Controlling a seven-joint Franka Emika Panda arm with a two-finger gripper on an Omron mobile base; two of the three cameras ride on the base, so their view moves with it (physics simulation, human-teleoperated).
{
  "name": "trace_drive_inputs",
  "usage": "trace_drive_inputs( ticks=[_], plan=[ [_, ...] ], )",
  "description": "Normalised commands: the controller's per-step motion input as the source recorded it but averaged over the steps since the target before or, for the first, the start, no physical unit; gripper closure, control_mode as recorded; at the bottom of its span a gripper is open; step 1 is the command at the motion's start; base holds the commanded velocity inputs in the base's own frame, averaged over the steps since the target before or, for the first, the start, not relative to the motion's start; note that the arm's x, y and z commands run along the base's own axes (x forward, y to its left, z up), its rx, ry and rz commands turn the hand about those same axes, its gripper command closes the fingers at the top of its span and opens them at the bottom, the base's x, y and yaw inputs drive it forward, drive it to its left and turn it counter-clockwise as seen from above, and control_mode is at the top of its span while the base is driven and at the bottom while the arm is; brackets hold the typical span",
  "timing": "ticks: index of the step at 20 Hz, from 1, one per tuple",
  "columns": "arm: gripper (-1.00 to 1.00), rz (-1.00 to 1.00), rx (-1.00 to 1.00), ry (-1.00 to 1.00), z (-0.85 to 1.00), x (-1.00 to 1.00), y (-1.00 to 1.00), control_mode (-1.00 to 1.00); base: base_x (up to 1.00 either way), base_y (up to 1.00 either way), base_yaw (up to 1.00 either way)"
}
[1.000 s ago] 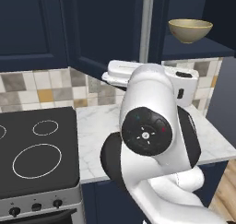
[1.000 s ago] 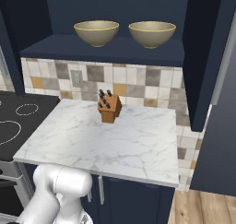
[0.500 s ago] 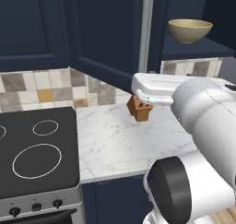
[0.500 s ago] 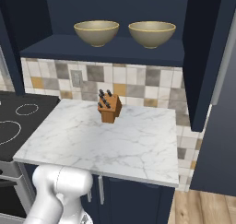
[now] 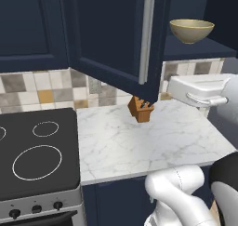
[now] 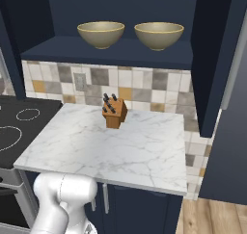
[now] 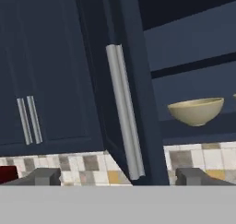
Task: Move the bowls from the cabinet to the plates on the dining table.
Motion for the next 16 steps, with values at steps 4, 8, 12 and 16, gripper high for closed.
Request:
trace_drive_inputs(
  ticks=[4,8,12,16],
  plan=[
    [-1.0,0.34,0.04,0.01,0.0,0.12,-0.21,-1.0,0.0,0.0,0.0],
    [-1.0,0.33,0.02,0.01,-0.02,0.18,-0.15,-1.0,0.0,0.0,0.0],
    [-1.0,0.3,0.03,0.01,0.0,0.22,-0.11,-1.0,0.0,0.0,0.0],
    [-1.0,0.26,0.01,0.01,0.0,0.24,-0.01,-1.0,0.0,0.0,0.0]
  ],
)
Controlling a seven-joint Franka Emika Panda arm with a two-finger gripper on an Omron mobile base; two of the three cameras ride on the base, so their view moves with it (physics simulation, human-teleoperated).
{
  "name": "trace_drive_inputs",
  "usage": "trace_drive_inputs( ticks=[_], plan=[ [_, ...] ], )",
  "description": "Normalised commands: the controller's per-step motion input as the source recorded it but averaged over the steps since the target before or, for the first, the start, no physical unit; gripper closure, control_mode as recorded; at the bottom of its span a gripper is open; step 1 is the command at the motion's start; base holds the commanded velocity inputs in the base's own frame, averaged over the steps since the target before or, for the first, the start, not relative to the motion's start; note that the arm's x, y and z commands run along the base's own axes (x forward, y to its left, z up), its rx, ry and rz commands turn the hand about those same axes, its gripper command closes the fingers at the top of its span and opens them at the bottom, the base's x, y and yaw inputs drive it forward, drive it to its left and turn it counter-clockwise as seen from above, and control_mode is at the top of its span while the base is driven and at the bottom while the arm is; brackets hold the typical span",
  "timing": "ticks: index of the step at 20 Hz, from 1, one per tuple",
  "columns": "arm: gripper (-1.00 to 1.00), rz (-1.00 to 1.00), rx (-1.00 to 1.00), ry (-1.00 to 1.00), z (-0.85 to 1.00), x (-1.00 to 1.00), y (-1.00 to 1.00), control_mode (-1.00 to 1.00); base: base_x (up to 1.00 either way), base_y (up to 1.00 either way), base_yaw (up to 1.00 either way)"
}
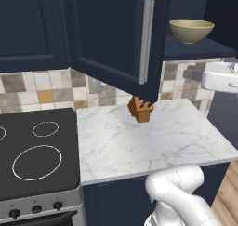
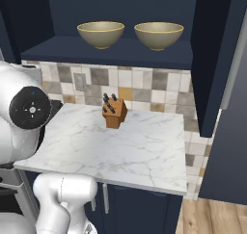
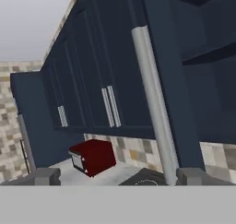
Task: Move the bowls from the cabinet to the plates on the dining table.
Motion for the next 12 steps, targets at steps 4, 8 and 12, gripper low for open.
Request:
trace_drive_inputs(
  ticks=[4,8,12],
  plan=[
    [-1.0,0.21,0.0,0.02,0.0,0.27,0.0,-1.0,0.0,0.0,0.0],
    [-1.0,0.19,0.0,0.0,0.0,0.26,0.0,-1.0,0.0,0.0,0.0],
    [-1.0,0.18,0.0,0.0,0.0,0.2,0.0,-1.0,0.0,0.0,0.0]
  ],
)
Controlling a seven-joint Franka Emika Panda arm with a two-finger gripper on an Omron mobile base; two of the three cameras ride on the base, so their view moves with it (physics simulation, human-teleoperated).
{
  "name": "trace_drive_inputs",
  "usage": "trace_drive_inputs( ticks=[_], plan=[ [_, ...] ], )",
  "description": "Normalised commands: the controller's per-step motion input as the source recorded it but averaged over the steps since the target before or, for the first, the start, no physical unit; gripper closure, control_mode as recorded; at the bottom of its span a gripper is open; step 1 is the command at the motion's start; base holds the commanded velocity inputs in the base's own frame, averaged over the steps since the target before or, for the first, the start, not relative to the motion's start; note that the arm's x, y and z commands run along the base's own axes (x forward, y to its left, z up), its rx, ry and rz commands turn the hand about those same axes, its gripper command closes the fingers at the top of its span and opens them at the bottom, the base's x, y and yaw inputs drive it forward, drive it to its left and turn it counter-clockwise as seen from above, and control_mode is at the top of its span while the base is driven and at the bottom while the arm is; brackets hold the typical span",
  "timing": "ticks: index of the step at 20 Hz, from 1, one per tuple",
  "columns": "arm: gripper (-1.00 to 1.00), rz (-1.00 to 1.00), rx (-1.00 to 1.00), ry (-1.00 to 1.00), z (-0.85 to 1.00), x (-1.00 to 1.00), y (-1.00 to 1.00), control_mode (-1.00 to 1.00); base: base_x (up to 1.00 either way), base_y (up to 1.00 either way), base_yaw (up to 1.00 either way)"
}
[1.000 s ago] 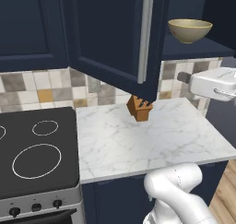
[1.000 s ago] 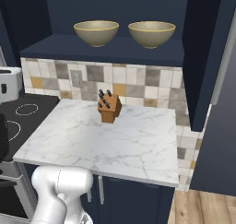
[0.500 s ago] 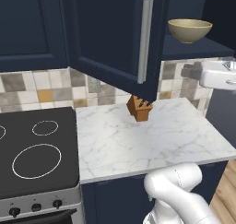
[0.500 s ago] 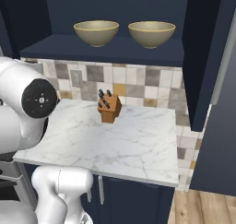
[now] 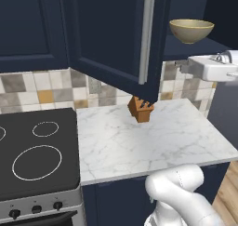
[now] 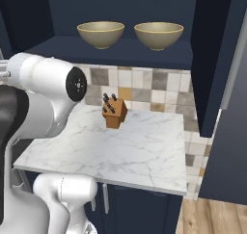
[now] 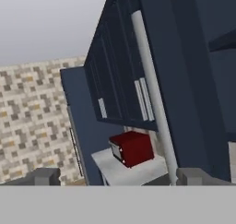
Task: Move the bowls from the cabinet to the plates on the dining table.
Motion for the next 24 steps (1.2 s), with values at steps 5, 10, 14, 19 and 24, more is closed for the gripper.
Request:
trace_drive_inputs(
  ticks=[5,10,14,19,24],
  plan=[
    [-1.0,0.17,0.0,0.0,0.0,0.19,0.0,-1.0,0.0,0.0,0.0],
    [-1.0,0.17,0.01,0.0,0.0,0.18,-0.02,-1.0,0.0,0.0,0.0],
    [-1.0,0.19,0.01,0.02,0.0,0.16,-0.01,-1.0,0.0,0.0,0.0],
    [-1.0,0.18,0.0,0.02,0.0,0.2,0.0,-1.0,0.0,0.0,0.0],
    [-1.0,0.16,0.0,0.02,0.0,0.26,0.0,-1.0,0.0,0.0,0.0]
  ],
)
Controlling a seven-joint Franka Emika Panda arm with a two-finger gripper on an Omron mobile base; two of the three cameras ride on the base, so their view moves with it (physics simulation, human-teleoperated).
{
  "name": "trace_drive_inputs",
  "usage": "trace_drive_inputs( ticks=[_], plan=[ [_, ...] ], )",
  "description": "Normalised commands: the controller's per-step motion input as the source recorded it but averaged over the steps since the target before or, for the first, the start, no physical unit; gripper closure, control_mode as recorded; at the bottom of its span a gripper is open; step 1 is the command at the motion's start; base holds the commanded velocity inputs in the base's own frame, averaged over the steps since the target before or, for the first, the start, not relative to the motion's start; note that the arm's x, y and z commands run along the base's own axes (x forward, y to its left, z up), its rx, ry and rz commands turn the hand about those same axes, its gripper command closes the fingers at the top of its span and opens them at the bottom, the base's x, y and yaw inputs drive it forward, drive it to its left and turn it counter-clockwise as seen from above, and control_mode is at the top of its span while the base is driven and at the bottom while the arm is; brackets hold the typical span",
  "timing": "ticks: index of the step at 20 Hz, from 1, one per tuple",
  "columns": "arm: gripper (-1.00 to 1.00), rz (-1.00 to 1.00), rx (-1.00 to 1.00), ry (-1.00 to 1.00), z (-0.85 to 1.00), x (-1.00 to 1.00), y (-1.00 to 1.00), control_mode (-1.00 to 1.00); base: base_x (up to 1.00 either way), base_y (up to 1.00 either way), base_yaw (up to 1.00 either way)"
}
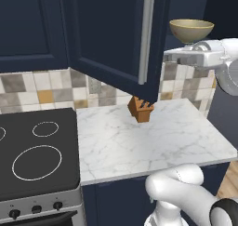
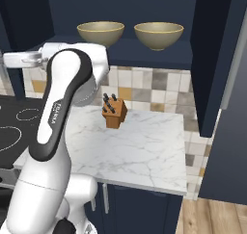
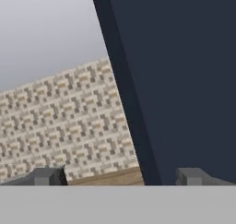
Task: Move the bowls from the cabinet to the plates on the dining table.
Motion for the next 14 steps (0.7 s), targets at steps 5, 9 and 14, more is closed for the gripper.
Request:
trace_drive_inputs(
  ticks=[5,9,14],
  plan=[
    [-1.0,0.15,0.0,0.03,0.0,0.28,0.04,-1.0,0.0,0.0,0.0],
    [-1.0,0.14,0.0,0.03,-0.11,0.19,0.27,-1.0,0.0,0.0,0.0],
    [-1.0,0.13,0.0,0.0,-0.17,0.11,0.43,-1.0,0.0,0.0,0.0]
  ],
)
